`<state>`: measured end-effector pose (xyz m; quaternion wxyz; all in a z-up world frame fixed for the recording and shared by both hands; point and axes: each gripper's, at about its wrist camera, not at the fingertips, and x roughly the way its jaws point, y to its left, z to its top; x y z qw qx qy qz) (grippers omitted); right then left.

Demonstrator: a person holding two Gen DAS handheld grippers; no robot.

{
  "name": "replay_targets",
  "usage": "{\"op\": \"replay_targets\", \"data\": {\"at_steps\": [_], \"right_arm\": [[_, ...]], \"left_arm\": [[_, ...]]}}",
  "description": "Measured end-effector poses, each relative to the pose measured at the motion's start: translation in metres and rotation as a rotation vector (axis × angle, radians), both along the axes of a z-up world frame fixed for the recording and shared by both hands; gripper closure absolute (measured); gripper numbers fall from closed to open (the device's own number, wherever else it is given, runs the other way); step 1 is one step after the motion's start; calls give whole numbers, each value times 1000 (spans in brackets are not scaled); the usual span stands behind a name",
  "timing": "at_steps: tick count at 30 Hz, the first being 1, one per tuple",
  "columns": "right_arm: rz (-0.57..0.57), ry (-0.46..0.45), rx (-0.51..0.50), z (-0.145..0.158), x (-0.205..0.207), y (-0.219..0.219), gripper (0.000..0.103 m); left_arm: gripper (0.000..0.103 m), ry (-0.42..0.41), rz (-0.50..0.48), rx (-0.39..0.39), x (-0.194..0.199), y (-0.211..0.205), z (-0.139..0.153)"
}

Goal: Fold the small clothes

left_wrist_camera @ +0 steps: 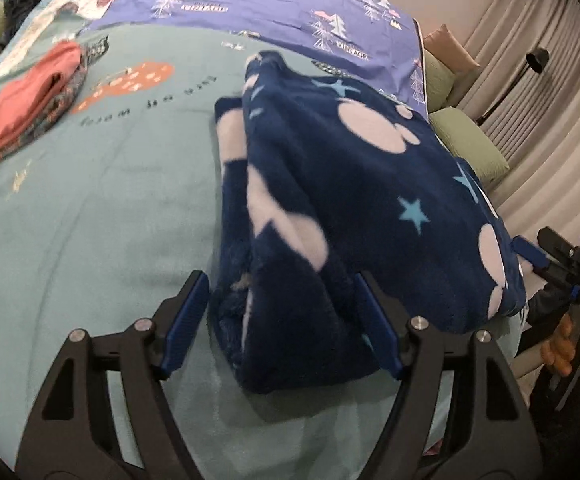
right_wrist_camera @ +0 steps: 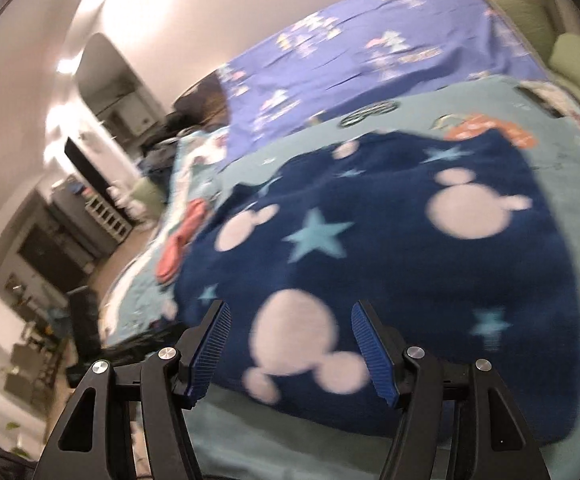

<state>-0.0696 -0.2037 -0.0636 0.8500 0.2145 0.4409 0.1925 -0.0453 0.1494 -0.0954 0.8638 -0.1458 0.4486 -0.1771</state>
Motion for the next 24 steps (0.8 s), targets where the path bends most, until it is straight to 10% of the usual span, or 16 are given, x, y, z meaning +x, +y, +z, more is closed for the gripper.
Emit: {"op": "replay_targets", "data": {"at_steps": [6, 12, 17, 24], "right_arm": [[5, 137, -53, -61, 17, 15, 40], [-3, 99, -64, -37, 3, 20, 40], [92, -3, -137, -14, -16, 49, 40], [279, -54, -186, -7, -14, 102, 39]], "left_arm": [[28, -16, -18, -13, -2, 1, -2], [29, -12, -30, -35, 1, 4, -2], [51, -16, -32, -59, 2, 9, 1], [47, -5, -5, -81, -3, 24, 2]]}}
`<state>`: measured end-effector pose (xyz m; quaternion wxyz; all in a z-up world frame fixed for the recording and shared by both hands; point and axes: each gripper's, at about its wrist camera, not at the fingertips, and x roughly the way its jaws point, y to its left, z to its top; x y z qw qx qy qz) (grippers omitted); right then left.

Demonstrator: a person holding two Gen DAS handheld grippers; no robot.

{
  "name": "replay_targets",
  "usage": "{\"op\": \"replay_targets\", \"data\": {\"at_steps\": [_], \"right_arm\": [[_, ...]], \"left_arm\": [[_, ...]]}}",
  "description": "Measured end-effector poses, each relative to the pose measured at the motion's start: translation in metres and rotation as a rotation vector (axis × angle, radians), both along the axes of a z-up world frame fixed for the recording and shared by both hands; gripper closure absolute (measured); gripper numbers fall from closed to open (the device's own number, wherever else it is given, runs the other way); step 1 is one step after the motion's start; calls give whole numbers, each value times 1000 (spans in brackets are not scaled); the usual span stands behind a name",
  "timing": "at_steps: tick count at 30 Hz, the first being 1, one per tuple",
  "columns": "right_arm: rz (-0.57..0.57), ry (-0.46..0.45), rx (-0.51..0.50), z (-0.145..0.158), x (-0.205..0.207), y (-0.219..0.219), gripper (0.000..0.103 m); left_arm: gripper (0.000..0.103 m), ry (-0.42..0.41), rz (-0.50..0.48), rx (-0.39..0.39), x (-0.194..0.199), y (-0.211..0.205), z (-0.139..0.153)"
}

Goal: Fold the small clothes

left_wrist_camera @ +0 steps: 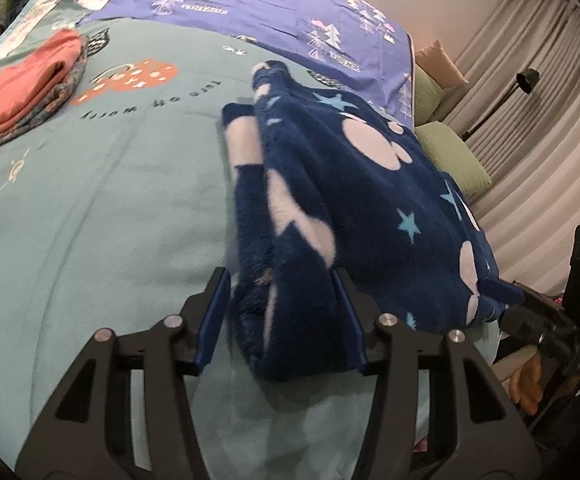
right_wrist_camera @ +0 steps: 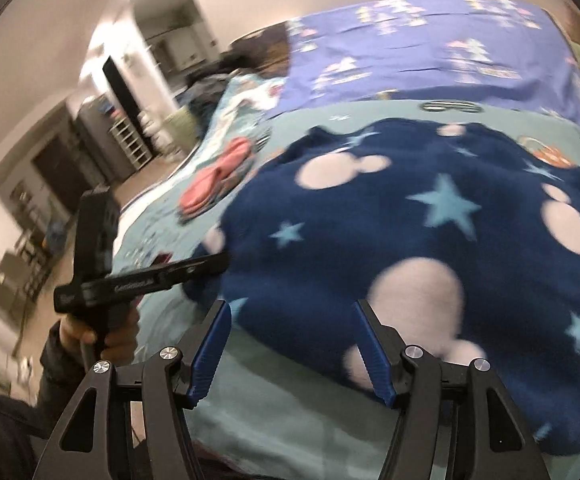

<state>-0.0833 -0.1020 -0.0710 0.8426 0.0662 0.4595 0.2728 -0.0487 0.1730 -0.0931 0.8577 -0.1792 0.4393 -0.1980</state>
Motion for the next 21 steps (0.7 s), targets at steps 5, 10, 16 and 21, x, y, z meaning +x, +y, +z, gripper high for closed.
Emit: {"op": "replay_targets", "data": {"at_steps": [5, 10, 16, 21], "right_arm": [[120, -29, -103, -8, 1, 55, 39], [226, -130, -278, -19, -7, 116, 35], [272, -287, -564, -53, -22, 174, 31], [180, -361, -646, -74, -9, 189, 31]], "left_arm": [[40, -57, 72, 28, -8, 26, 16], [37, -107, 156, 85, -6, 60, 31], [37, -88, 243, 34, 0, 100, 23], [37, -58, 228, -28, 6, 115, 12]]}}
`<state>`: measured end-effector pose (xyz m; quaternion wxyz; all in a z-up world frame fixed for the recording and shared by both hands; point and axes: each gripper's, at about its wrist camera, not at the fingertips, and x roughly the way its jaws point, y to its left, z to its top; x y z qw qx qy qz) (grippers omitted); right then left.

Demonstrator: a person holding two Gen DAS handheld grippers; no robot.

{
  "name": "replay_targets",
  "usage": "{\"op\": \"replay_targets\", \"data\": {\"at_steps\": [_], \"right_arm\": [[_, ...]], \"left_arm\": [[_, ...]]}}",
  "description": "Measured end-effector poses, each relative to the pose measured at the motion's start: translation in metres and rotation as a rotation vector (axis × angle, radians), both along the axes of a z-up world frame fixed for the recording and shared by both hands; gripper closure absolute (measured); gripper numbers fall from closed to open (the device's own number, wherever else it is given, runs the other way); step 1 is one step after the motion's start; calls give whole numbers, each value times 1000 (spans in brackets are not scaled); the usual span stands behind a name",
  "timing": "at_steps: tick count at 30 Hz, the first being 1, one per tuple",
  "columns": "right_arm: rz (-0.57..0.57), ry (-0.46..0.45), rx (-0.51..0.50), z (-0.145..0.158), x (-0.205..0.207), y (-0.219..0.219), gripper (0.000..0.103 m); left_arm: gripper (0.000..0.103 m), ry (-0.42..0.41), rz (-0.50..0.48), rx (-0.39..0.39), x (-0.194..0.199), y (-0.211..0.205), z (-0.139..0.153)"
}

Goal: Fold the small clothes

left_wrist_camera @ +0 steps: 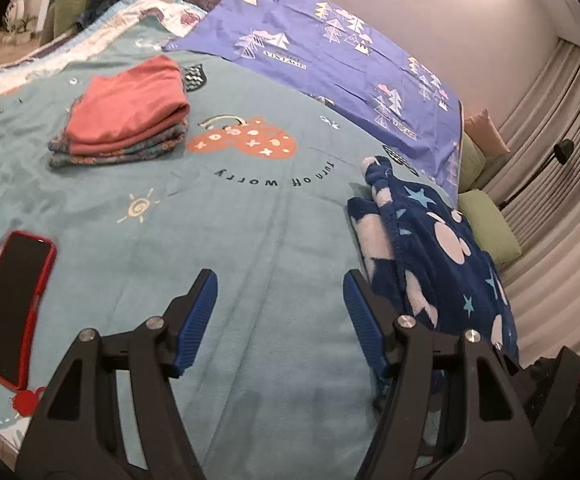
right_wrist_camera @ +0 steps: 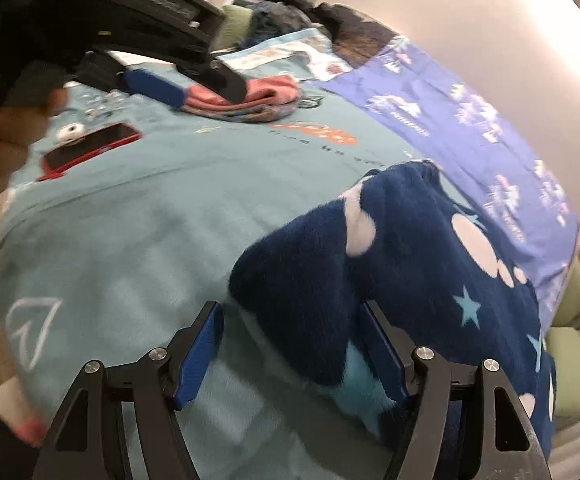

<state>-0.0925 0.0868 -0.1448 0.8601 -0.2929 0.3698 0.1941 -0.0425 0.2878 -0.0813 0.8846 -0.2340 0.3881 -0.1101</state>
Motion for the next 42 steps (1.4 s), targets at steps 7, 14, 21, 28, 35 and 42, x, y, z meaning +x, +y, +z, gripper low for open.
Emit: {"op": "replay_targets", "data": {"at_steps": [7, 14, 21, 28, 35, 42], "right_arm": [[-25, -19, 106, 18, 9, -8, 77], [-89, 79, 291, 40, 26, -38, 80], [-96, 116, 350, 43, 29, -46, 80], [-108, 129, 432, 48, 29, -60, 80], [-122, 118, 549, 66, 25, -89, 81], [-154, 46, 647, 91, 9, -134, 81]], "left_arm": [[28, -9, -176, -115, 48, -30, 0], [27, 146, -349, -266, 113, -95, -23], [25, 138, -373, -355, 142, -118, -35], [63, 117, -397, -235, 140, -132, -14], [67, 19, -393, -67, 128, -158, 39], [69, -53, -422, 117, 114, -202, 91]]}}
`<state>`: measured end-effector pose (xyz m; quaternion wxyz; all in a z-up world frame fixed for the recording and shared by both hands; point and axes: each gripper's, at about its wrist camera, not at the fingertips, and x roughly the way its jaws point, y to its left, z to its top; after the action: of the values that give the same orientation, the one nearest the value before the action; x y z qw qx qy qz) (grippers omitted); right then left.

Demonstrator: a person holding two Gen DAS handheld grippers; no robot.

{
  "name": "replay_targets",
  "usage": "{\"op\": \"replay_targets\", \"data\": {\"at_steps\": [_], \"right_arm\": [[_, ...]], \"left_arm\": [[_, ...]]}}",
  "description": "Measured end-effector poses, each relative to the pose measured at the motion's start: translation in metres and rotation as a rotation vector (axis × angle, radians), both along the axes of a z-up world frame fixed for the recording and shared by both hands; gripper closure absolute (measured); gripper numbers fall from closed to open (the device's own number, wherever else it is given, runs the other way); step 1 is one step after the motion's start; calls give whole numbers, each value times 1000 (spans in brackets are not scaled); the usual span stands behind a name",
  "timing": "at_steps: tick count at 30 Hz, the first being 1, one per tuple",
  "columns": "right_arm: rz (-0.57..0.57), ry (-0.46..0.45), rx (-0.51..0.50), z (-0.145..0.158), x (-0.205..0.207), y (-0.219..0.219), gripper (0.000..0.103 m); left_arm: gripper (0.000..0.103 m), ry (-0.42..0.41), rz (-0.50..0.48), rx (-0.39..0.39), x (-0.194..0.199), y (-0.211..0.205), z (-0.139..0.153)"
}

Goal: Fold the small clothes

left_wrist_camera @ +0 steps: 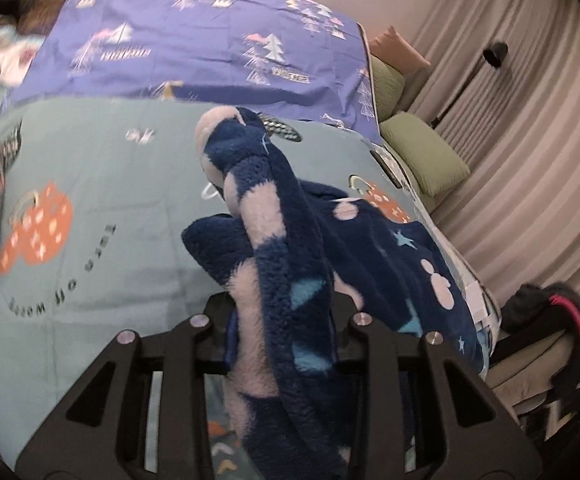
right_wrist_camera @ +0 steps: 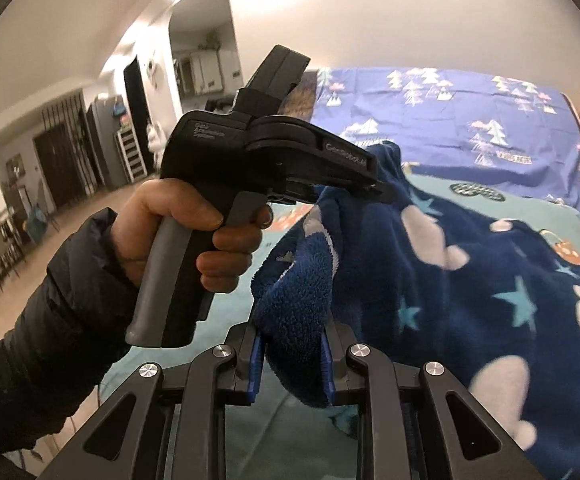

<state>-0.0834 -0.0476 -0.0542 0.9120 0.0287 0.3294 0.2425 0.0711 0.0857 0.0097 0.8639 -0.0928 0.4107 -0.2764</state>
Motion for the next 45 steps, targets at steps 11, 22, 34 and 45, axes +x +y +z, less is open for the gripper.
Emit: {"op": "replay_targets", "data": {"at_steps": [11, 22, 34, 45], "right_arm": [[-154, -60, 205, 29, -16, -104, 82], [-313, -66, 373, 30, -37, -215, 82], [-457, 35, 534, 4, -61, -296, 82], [-446, 345, 716, -71, -69, -309, 82]], "left_arm": [[73, -81, -115, 130, -5, -109, 57], [73, -82, -242, 234, -11, -231, 67], [70, -61, -342, 420, -26, -345, 34], [45, -242, -450, 702, -69, -377, -14]]}}
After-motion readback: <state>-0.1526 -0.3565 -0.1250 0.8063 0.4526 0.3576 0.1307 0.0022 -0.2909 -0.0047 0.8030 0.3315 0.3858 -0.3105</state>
